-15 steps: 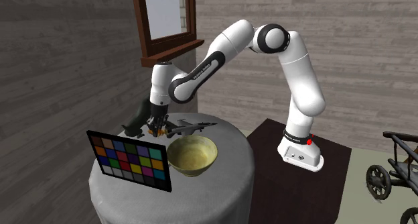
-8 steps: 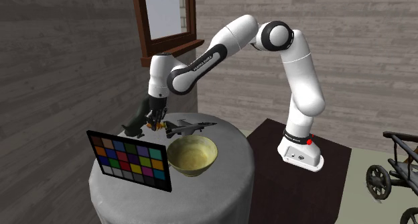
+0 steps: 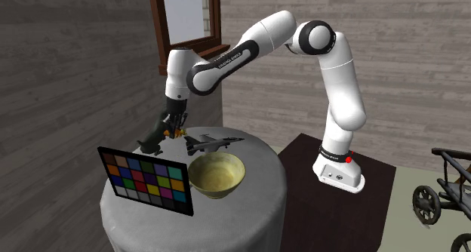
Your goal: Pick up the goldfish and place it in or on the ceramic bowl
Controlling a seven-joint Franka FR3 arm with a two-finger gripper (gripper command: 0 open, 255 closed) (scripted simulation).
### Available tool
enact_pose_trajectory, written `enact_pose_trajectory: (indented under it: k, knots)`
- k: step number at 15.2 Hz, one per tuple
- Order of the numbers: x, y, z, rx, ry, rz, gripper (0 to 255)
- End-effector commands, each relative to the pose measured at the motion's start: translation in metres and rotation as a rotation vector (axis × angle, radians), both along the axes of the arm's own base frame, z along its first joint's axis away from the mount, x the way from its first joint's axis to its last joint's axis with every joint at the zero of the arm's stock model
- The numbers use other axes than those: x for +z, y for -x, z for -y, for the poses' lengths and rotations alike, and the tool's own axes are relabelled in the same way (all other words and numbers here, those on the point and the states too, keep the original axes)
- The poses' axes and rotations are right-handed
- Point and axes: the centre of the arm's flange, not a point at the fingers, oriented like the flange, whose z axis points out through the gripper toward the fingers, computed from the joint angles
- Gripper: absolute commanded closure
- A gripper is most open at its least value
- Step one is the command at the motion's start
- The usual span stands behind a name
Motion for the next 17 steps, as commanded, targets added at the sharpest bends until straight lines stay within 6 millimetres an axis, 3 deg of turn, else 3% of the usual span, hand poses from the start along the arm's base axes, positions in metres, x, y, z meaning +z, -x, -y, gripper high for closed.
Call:
enact_pose_trajectory:
  k: [1, 13, 17]
  knots:
    - [0.011, 0.000, 0.000, 0.000, 0.000, 0.000, 255]
    - [0.070, 0.000, 0.000, 0.000, 0.000, 0.000, 255]
    - [0.069, 0.053, -0.002, 0.000, 0.000, 0.000, 255]
